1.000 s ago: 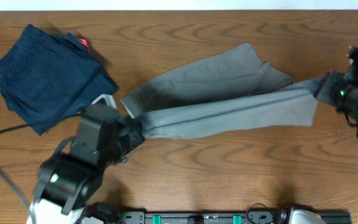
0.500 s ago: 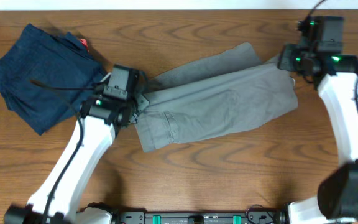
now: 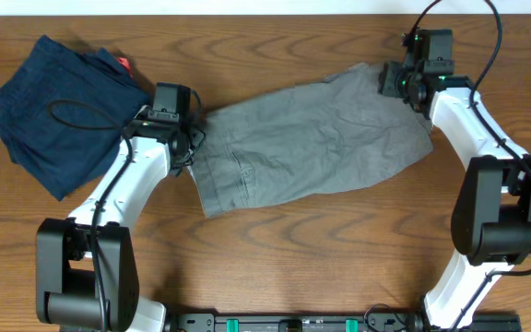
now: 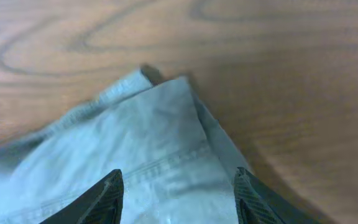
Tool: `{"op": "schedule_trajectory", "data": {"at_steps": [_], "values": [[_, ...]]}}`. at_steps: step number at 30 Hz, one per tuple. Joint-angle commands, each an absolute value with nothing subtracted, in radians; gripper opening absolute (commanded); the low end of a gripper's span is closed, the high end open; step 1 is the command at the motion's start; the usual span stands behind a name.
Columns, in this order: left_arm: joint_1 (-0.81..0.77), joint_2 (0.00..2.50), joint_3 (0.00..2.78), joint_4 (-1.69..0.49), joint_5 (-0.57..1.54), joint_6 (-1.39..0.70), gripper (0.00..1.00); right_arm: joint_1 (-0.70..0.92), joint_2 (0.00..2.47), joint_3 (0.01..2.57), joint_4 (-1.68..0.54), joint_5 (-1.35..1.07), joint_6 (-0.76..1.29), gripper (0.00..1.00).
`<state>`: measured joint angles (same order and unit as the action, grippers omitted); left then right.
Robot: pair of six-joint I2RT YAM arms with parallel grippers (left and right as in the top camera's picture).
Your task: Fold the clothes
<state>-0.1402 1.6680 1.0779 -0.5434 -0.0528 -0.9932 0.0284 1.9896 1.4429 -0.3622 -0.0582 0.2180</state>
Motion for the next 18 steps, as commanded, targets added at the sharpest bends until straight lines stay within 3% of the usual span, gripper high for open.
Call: {"op": "schedule_trajectory", "data": {"at_steps": [1, 5, 9, 12, 18], "values": [[-0.141, 1.666, 1.085, -0.586, -0.071, -0.978, 0.64, 0.032, 1.972, 1.458, -0.414, -0.019, 0.232, 0.56], [-0.141, 1.666, 1.084, -0.660, -0.060, -0.977, 0.70, 0.031, 1.969, 1.458, -0.545, 0.118, 0.231, 0.59], [-0.141, 1.667, 1.083, -0.660, -0.060, -0.977, 0.84, 0.031, 1.970, 1.454, -0.649, 0.124, 0.207, 0.48], [-0.141, 1.670, 1.083, -0.641, -0.060, -0.978, 0.92, 0.031, 1.982, 1.419, -0.672, 0.125, 0.180, 0.47], [-0.141, 1.727, 1.083, -0.570, 0.080, -0.889, 0.94, 0.025, 2.013, 1.311, -0.637, 0.125, 0.178, 0.53]]}}
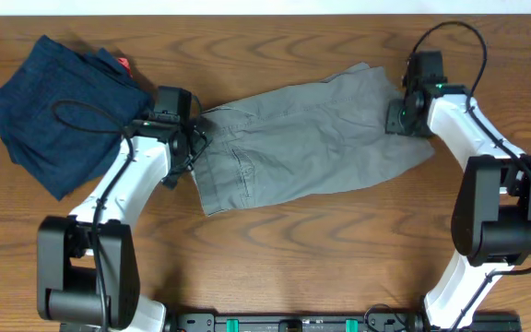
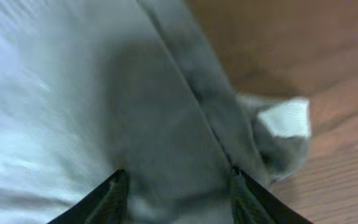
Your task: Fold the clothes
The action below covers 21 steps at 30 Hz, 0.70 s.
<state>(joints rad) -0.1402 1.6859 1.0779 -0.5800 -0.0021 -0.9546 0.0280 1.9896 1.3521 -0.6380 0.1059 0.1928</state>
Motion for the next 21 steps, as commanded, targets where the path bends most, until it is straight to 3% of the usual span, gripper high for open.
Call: {"op": "schedule_trajectory", "data": {"at_steps": [1, 10, 11, 15, 17, 18, 21], "values": [[-0.141, 1.745, 1.083, -0.563, 0.098, -0.887, 0.93, 0.025, 2.014, 1.306, -0.641, 0.128, 0.178, 0.56], [-0.142, 1.835, 1.083, -0.544, 0.187, -0.875, 0.92, 0.025, 1.927, 1.341, -0.678, 0.177, 0.208, 0.67], [-0.142, 1.837, 1.083, -0.544, 0.188, -0.873, 0.87, 0.025, 1.906, 1.351, -0.680, 0.173, 0.208, 0.66], [-0.141, 1.838, 1.083, -0.540, 0.207, -0.817, 0.32, 0.032, 1.807, 1.380, -0.681, 0.036, 0.160, 0.55], [-0.141, 1.838, 1.083, -0.540, 0.228, -0.760, 0.13, 0.038, 1.772, 1.380, -0.693, -0.097, 0.117, 0.49], [-0.141, 1.837, 1.083, -0.540, 0.234, -0.723, 0.08, 0.043, 1.765, 1.380, -0.705, -0.157, 0.106, 0.44], [-0.138, 1.821, 1.091, -0.562, 0.281, -0.607, 0.06, 0.071, 1.777, 1.374, -0.755, -0.321, 0.107, 0.27]]}}
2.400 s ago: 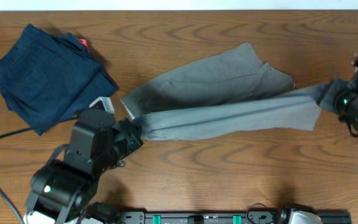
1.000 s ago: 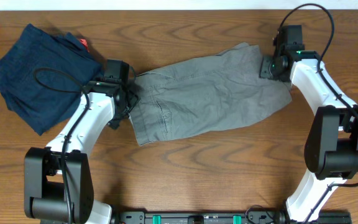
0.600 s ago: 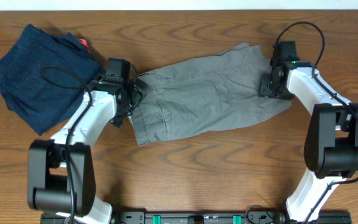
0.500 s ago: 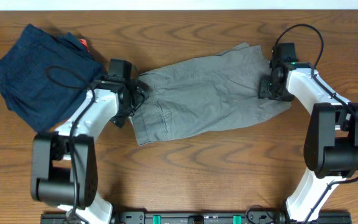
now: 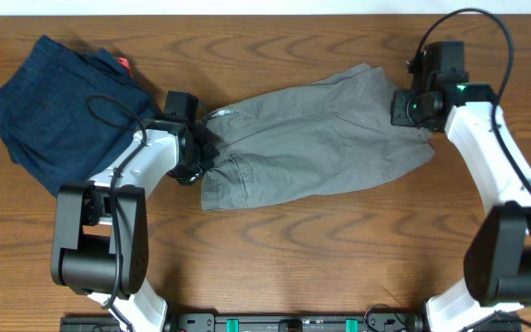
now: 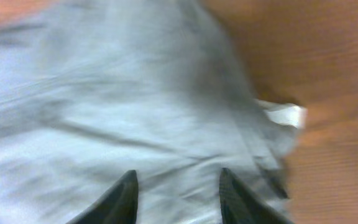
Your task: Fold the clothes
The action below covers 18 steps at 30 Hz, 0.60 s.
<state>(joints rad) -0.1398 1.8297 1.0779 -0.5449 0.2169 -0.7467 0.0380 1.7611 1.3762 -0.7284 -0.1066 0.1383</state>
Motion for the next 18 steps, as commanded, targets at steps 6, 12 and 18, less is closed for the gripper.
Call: {"op": "schedule_trajectory", "data": {"at_steps": [6, 12, 18], "values": [[-0.108, 1.706, 1.182, -0.741, 0.306, -0.497, 0.06, 0.207, 1.865, 1.322, -0.809, -0.436, 0.107, 0.24], [-0.094, 1.550, 1.284, -0.873, 0.306, -0.475, 0.06, 0.382, 2.013, 1.312, -0.764, -0.423, 0.118, 0.24], [-0.096, 1.403, 1.308, -0.878, 0.312, -0.476, 0.06, 0.542, 2.143, 1.312, -0.606, -0.538, 0.145, 0.22]]}}
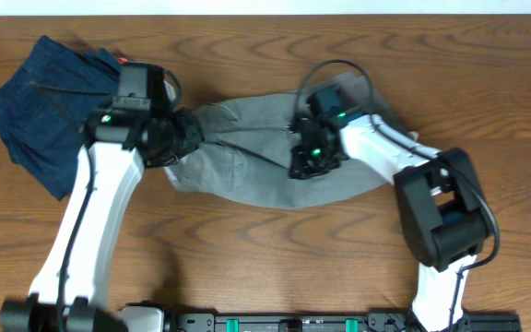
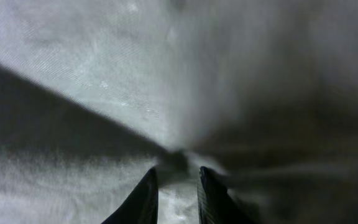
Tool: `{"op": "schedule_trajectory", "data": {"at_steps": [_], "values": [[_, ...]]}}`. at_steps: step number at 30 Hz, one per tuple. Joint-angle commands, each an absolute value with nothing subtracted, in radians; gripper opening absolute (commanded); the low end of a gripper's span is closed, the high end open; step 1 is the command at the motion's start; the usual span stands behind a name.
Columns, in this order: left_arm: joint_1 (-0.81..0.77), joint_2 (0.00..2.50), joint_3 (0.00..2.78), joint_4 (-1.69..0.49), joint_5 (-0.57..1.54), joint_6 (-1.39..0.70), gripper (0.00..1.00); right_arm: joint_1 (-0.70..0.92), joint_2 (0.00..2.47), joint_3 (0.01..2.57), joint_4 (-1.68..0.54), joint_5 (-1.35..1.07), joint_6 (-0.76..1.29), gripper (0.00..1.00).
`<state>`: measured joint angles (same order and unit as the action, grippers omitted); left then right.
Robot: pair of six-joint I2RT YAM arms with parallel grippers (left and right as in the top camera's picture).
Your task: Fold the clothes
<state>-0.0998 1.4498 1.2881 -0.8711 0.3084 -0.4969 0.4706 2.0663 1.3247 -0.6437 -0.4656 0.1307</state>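
Observation:
The grey shorts [image 1: 247,161] lie bunched across the middle of the table, and their cloth [image 2: 104,74] fills the right wrist view. My right gripper [image 1: 304,159] is down on the middle of them. Its fingers [image 2: 178,169] stand narrowly apart with a dark fold of the grey cloth pinched between them. My left gripper [image 1: 181,138] sits at the shorts' left end, over the edge of the cloth. Its fingers are hidden under the wrist, and it appears shut on that edge.
A pile of navy clothes [image 1: 49,111] with a red tag [image 1: 123,63] lies at the back left, just behind the left arm. The wooden table [image 1: 265,258] shows bare along the front. Cables loop above both wrists.
My right gripper has moved from the shorts' far right end to their middle and is closed on cloth. The left gripper has shifted left and back, and the shorts' left end has shifted with it.
The shorts lay spread out, with my left gripper at their left end and my right gripper open over their back right corner. The right gripper then stood open over the right edge. Now it pinches cloth at the middle, and the shorts are shorter and bunched.

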Motion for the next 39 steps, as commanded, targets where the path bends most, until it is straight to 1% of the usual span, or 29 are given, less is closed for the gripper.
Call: {"op": "schedule_trajectory", "data": {"at_steps": [1, 4, 6, 8, 11, 13, 15, 16, 17, 18, 21, 23, 28, 31, 34, 36, 39], "values": [[-0.096, 1.385, 1.308, -0.875, 0.325, -0.476, 0.06, 0.572, 2.154, 1.312, -0.570, -0.547, 0.158, 0.22], [-0.096, 1.349, 1.308, -0.875, 0.355, -0.476, 0.06, 0.648, 2.159, 1.313, -0.487, -0.515, 0.182, 0.24], [-0.096, 1.339, 1.308, -0.899, 0.355, -0.476, 0.06, 0.679, 2.157, 1.323, -0.477, -0.437, 0.231, 0.23], [-0.096, 1.341, 1.307, -0.942, 0.343, -0.475, 0.06, 0.689, 2.157, 1.329, -0.482, -0.383, 0.259, 0.25], [-0.096, 1.347, 1.296, -1.007, 0.245, -0.475, 0.07, 0.673, 2.157, 1.329, -0.518, -0.345, 0.278, 0.27], [-0.096, 1.347, 1.279, -1.021, 0.167, -0.476, 0.09, 0.649, 2.157, 1.329, -0.559, -0.322, 0.277, 0.28], [-0.096, 1.347, 1.265, -1.020, 0.131, -0.476, 0.16, 0.620, 2.157, 1.329, -0.599, -0.301, 0.277, 0.31], [-0.096, 1.347, 1.262, -1.020, 0.118, -0.476, 0.21, 0.601, 2.157, 1.329, -0.621, -0.287, 0.277, 0.34], [-0.096, 1.347, 1.262, -1.021, 0.106, -0.475, 0.27, 0.581, 2.156, 1.329, -0.641, -0.278, 0.277, 0.36], [-0.096, 1.347, 1.262, -1.020, 0.098, -0.476, 0.37, 0.562, 2.154, 1.329, -0.656, -0.275, 0.276, 0.37], [-0.096, 1.347, 1.262, -1.013, 0.070, -0.476, 0.55, 0.486, 2.137, 1.329, -0.713, -0.273, 0.247, 0.43], [-0.096, 1.347, 1.262, -1.008, 0.047, -0.476, 0.57, 0.448, 2.115, 1.329, -0.750, -0.272, 0.210, 0.48], [-0.096, 1.360, 1.262, -1.004, 0.035, -0.476, 0.59, 0.333, 2.003, 1.329, -0.810, -0.185, 0.181, 0.54], [-0.096, 1.398, 1.262, -1.004, 0.037, -0.493, 0.73, 0.279, 1.935, 1.329, -0.820, -0.191, 0.155, 0.56], [-0.096, 1.468, 1.262, -1.001, 0.060, -0.519, 0.83, 0.259, 1.897, 1.329, -0.827, -0.191, 0.135, 0.56], [-0.096, 1.521, 1.262, -0.991, 0.119, -0.530, 0.87, 0.262, 1.892, 1.329, -0.826, -0.191, 0.120, 0.57], [-0.097, 1.616, 1.262, -0.963, 0.233, -0.537, 0.90, 0.270, 1.893, 1.328, -0.827, -0.191, 0.118, 0.57]]}}
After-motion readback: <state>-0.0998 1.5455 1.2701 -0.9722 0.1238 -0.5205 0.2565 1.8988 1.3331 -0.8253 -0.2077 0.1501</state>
